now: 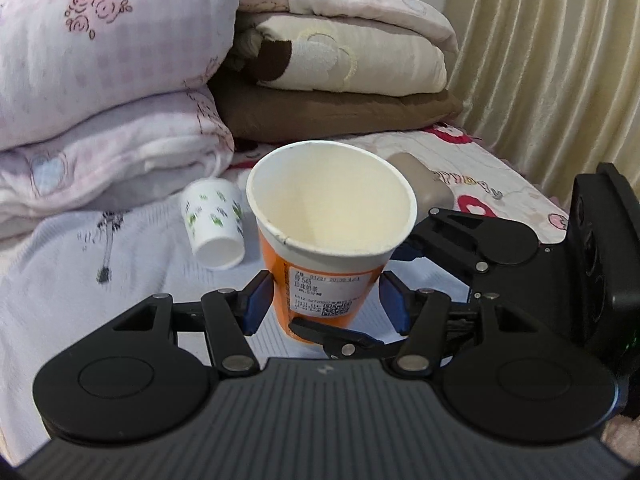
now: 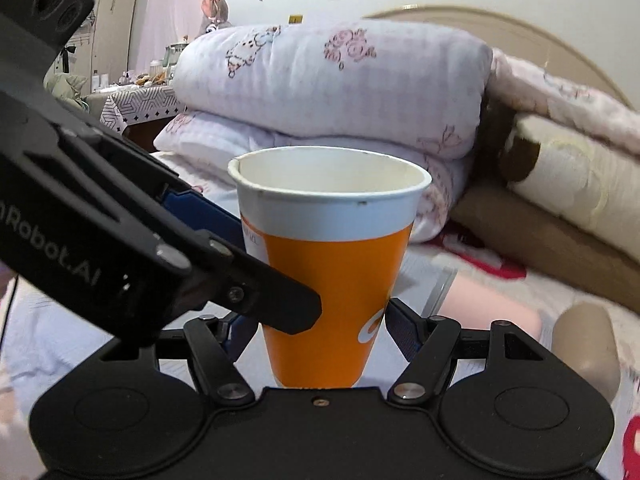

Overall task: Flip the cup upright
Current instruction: 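Lower the upright orange cup onto the cloth with the right gripper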

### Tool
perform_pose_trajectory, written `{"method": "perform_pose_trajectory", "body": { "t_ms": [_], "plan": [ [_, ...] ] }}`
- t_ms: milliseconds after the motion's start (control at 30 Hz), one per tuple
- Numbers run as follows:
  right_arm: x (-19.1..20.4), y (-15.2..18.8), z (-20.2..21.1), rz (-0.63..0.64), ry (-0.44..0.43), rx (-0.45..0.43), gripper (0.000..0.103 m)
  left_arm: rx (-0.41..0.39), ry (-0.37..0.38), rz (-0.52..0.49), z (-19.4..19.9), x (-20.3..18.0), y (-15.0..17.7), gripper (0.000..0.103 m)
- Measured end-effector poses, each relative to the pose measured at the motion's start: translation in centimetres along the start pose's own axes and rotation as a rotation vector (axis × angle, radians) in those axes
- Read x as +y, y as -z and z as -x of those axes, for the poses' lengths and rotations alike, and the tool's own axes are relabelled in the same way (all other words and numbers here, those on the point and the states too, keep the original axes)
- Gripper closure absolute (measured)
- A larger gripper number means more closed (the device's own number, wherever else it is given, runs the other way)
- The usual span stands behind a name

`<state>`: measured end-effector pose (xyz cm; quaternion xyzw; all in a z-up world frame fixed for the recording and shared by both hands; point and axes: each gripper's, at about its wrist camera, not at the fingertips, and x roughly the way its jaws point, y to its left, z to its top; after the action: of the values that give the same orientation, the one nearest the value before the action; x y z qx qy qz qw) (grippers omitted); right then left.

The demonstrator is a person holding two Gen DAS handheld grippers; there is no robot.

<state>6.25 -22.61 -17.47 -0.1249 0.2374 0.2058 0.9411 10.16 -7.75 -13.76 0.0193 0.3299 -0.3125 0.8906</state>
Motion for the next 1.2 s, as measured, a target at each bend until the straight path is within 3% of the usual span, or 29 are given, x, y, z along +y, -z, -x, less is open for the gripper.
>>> {"method": "perform_pose_trajectory", "body": {
  "t_ms": [267, 533, 1200],
  "plan": [
    [-0.2, -0.5, -2.4, 0.028, 0.067, -0.044, 0.029, -0.019, -0.007, 0.007, -2.2, 1.4, -0.9, 0.046],
    [-0.4, 0.9, -3.9, 0.010, 0.047, 0.027, 0.029, 0.006, 0.003, 0.039, -4.1, 1.7, 0.8, 0.046],
    [-1.3, 0.6, -3.2, -0.058, 0.015, 0.063, 0.028, 0.084, -0.008, 0.109, -4.6, 1.1, 1.2, 0.043]
  ]
}}
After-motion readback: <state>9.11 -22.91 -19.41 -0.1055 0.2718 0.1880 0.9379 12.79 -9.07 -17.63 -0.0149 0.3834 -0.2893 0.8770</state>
